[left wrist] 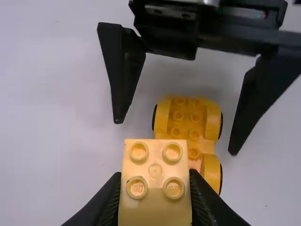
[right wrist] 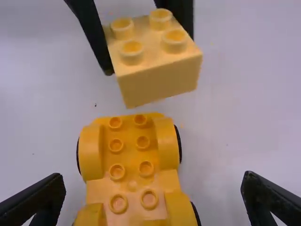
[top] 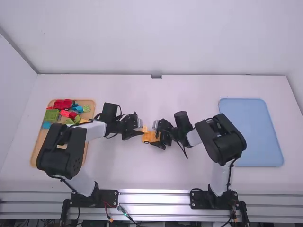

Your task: Assemble lego blocks to make yellow taxi

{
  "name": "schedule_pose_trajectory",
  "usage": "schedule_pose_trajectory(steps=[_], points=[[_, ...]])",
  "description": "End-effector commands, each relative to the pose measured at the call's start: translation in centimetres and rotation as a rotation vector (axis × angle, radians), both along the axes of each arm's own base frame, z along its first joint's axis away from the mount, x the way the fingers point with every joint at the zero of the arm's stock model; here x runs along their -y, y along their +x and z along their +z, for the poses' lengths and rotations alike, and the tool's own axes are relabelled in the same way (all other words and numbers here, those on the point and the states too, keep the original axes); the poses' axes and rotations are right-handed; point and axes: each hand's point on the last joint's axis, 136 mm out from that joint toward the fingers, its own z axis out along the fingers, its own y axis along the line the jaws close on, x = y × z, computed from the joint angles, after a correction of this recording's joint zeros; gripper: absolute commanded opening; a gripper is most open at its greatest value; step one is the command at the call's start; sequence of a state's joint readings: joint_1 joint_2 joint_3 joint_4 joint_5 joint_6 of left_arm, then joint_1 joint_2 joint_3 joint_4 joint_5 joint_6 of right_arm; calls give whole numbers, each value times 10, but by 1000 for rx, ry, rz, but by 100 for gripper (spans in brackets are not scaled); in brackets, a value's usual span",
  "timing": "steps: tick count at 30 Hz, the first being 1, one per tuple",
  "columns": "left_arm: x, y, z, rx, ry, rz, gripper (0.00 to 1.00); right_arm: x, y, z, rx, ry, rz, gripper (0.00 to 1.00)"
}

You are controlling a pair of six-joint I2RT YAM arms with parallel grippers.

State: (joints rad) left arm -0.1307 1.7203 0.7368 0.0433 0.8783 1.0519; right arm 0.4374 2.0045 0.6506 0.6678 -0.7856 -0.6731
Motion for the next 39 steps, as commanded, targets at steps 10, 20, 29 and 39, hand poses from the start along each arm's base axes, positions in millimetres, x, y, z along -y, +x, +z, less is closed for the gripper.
schedule_pose_trajectory(steps=[10,20,29,39], points=[[11,-15,9,-78,-94,-30,24,16,-12,-11,26,9,2,99],[22,-25,2,-108,-57,-51,22,0,3,-21,6,85,83,100],[23,-26,-8,-109,5,-43,17,-1,1,-21,16,90,106,65],[19,-23,-27,-134,25,-27,14,2,-8,-27,-21,76,126,59]])
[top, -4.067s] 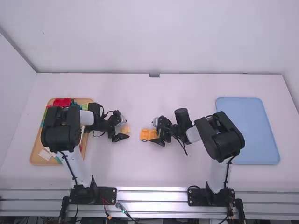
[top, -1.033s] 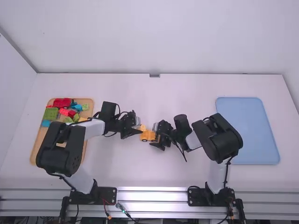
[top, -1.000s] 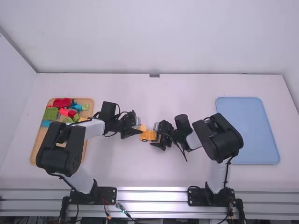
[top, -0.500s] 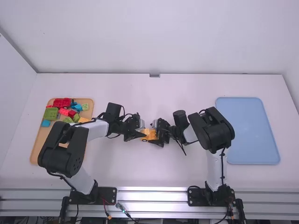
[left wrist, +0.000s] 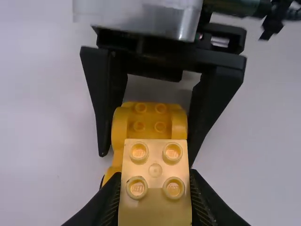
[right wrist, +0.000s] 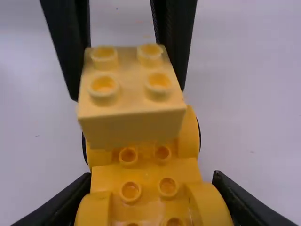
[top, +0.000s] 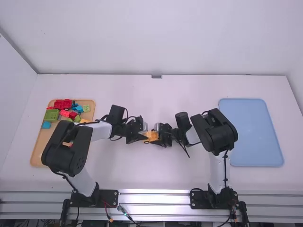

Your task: Assemble lego blocks to make yellow taxi

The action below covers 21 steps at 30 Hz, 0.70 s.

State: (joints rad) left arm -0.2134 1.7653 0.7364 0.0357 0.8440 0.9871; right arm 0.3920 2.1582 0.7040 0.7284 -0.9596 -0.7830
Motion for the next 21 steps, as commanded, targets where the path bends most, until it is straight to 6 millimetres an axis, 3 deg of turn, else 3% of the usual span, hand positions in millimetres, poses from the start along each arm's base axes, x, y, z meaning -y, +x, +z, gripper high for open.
schedule_pose_trajectory(steps=[1,21], points=[[-1,-6,-9,-39,1,1,13,2,-6,-9,-34,-11,8,59],[-2,-10,-27,-39,22,-32,12,-1,-10,-9,-46,-12,20,61]])
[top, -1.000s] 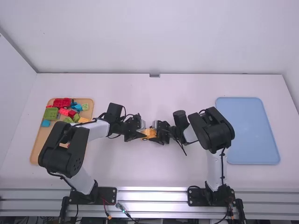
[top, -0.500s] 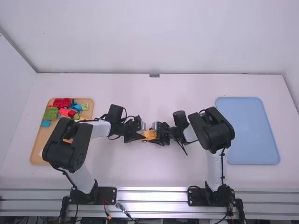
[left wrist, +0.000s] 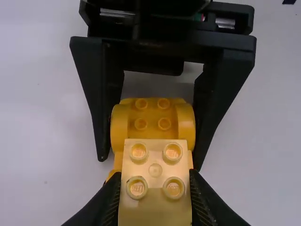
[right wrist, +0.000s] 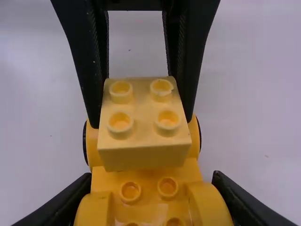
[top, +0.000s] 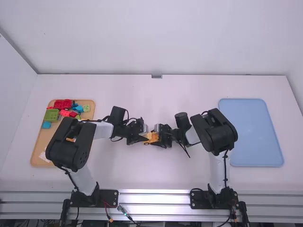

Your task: Assemble lego blocks to make yellow taxi

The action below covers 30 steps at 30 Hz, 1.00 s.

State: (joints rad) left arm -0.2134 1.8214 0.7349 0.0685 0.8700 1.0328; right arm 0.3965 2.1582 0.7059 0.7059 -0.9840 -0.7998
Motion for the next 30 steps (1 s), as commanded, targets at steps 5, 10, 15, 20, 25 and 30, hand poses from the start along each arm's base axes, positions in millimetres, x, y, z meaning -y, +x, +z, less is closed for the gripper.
schedule_pose_trajectory(steps=[5,10,15,20,25,30], points=[[-5,-9,-11,-48,37,7,20,4,-1,-10,-41,-22,-23,61],[-12,-7,-11,-42,84,32,15,4,-1,-10,-40,-23,-22,61],[-12,-5,-11,-32,86,36,13,4,-1,-10,-41,-23,-21,61],[-14,-2,-13,-20,102,43,13,4,-2,-10,-46,-22,-19,61],[-14,-2,-13,-18,103,43,12,4,-2,-10,-48,-23,-19,61],[-16,0,-14,-12,120,52,12,4,-5,-12,-59,-29,-16,61]])
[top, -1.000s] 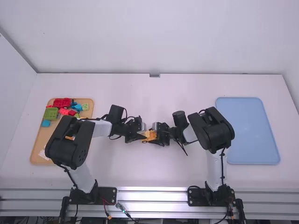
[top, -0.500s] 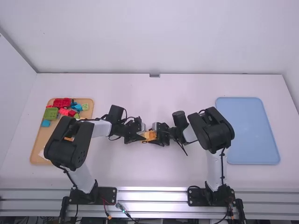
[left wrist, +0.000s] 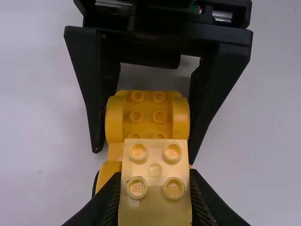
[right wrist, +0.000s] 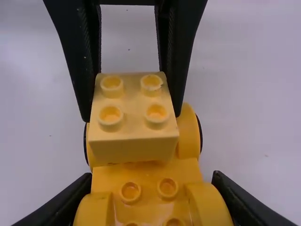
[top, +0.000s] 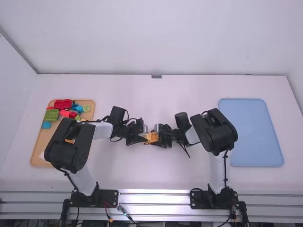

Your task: Assemble lego blocks to make yellow taxi

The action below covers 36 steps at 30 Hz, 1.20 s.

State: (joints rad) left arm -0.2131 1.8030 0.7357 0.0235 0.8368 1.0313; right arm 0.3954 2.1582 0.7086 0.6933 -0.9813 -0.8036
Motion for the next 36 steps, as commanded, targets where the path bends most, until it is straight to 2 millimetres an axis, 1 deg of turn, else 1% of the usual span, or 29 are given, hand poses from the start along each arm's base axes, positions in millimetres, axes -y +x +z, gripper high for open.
schedule_pose_trajectory(steps=[1,11,32,36], points=[[-12,3,-13,9,89,36,12,4,-5,-11,-55,-24,-15,61],[-11,4,-13,16,87,37,12,2,-8,-8,-62,-4,3,61],[-11,6,-12,28,83,37,13,2,-8,-8,-63,-5,1,61],[-11,6,-12,24,83,37,15,2,-8,-8,-63,-6,1,61]])
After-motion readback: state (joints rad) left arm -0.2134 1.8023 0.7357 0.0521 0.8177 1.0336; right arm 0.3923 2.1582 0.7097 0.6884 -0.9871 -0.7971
